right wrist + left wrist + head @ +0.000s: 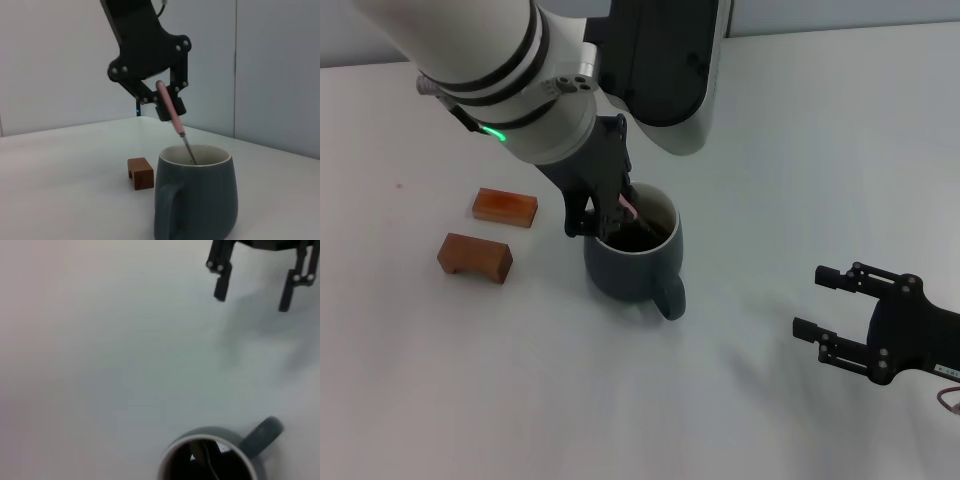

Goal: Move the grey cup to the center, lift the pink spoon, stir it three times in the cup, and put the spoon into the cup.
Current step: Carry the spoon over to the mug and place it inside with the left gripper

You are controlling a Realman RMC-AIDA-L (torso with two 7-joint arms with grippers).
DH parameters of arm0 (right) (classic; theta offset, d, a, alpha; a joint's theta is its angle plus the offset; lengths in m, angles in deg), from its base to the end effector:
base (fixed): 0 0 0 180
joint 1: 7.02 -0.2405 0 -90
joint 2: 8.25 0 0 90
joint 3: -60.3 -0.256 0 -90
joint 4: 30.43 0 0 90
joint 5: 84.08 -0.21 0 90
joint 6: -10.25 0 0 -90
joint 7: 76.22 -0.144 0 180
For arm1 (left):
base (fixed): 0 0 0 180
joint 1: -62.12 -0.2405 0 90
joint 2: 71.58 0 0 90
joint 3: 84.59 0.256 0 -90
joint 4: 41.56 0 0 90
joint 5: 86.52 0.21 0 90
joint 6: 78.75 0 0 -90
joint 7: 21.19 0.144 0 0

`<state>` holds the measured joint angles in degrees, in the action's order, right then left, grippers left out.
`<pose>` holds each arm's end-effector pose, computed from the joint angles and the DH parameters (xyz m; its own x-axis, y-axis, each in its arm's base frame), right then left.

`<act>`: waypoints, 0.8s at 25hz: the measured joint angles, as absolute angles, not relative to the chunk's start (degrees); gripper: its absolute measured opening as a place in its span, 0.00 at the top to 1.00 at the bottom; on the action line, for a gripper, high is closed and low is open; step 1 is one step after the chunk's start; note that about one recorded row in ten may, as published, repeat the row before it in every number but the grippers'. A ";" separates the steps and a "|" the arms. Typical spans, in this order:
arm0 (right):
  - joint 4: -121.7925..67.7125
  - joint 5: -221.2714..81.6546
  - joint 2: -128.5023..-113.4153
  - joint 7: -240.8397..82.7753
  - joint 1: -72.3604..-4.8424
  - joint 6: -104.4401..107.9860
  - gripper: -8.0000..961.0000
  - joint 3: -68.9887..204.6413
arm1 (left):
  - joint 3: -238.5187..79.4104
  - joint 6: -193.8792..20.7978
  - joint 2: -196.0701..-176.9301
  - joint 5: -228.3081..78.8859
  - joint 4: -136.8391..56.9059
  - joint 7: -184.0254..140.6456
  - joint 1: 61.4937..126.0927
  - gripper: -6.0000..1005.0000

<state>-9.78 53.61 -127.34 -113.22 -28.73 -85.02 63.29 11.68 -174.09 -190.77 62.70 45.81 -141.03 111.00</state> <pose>0.3369 0.2362 -0.0221 0.8267 -0.1045 -0.5529 -0.3583 -0.8554 -0.3740 -0.0559 0.3402 -0.0306 0.8031 -0.2715 -0.5304 -0.3647 -0.9279 -0.0771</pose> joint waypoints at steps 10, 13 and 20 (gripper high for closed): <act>-9.78 53.61 -127.33 -113.45 -28.73 -85.02 0.30 63.29 | 11.01 -175.68 -190.76 66.10 43.34 -142.37 112.59 0.86; -9.78 53.61 -127.33 -113.53 -28.73 -85.02 0.30 63.29 | 10.51 -177.17 -190.76 66.26 43.33 -142.53 112.82 0.86; -9.78 53.57 -127.33 -113.59 -28.58 -85.02 0.30 63.29 | 9.58 -179.01 -190.76 62.62 43.95 -142.41 113.01 0.85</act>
